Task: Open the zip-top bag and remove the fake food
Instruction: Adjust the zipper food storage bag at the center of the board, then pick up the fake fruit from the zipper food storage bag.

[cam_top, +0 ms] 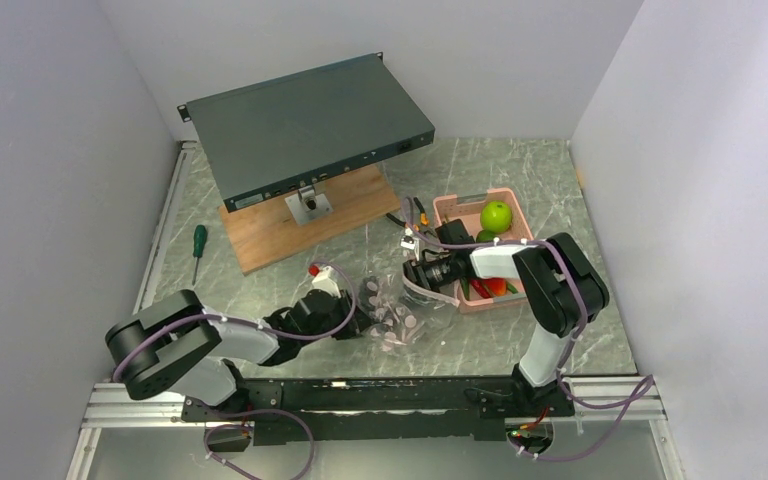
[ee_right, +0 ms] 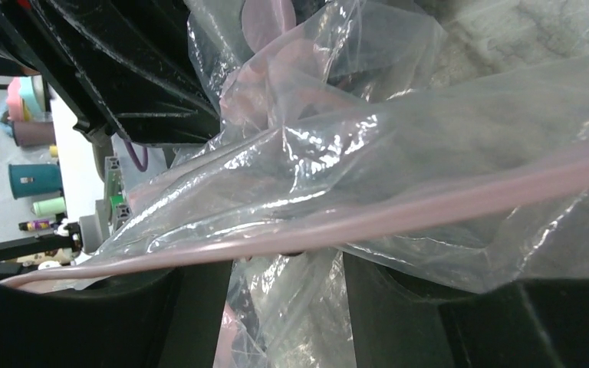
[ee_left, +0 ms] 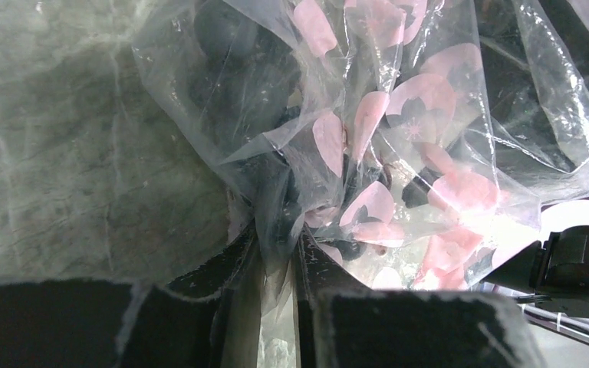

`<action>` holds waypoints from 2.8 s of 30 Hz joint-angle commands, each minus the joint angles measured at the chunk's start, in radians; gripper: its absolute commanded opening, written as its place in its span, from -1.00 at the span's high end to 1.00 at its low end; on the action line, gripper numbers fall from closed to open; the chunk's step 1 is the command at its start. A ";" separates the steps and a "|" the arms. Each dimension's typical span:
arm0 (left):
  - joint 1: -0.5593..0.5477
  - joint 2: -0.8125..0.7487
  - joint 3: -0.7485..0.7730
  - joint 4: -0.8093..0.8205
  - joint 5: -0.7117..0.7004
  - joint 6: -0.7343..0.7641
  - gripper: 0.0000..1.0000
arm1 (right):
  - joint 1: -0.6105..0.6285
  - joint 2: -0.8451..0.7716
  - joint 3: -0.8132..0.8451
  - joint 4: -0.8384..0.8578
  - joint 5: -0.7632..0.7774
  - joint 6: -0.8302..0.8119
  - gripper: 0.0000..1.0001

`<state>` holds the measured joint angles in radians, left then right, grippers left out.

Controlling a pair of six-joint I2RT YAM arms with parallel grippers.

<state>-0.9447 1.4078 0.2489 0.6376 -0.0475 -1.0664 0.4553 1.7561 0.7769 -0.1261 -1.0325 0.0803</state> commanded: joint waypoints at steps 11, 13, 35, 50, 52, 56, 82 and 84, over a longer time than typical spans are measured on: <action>0.001 0.101 0.077 0.057 0.121 0.048 0.56 | 0.039 0.065 0.074 -0.036 -0.036 -0.007 0.57; 0.003 0.105 0.070 0.067 0.124 0.044 0.55 | 0.039 0.074 0.083 -0.051 -0.043 -0.015 0.74; 0.105 -0.362 -0.083 -0.197 -0.058 0.019 -0.91 | 0.016 -0.137 0.069 -0.062 0.013 -0.153 1.00; 0.167 -0.100 -0.025 0.082 0.086 0.050 0.17 | 0.014 -0.143 0.075 -0.085 0.005 -0.184 1.00; 0.172 -0.095 -0.031 0.109 0.100 0.054 0.31 | 0.015 -0.138 0.078 -0.089 0.003 -0.187 1.00; 0.177 -0.107 -0.034 0.116 0.112 0.069 0.69 | 0.014 -0.134 0.081 -0.092 0.001 -0.191 1.00; 0.201 -0.642 -0.121 -0.462 -0.068 0.159 1.00 | -0.129 -0.338 -0.010 0.079 -0.155 -0.090 1.00; 0.203 -0.658 -0.108 -0.499 -0.071 0.175 1.00 | -0.143 -0.347 -0.017 0.097 -0.166 -0.082 1.00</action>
<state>-0.7605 0.7738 0.1238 0.3042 -0.0593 -0.9627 0.3565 1.4559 0.7727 -0.1219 -1.1244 -0.0315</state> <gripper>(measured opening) 0.009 0.010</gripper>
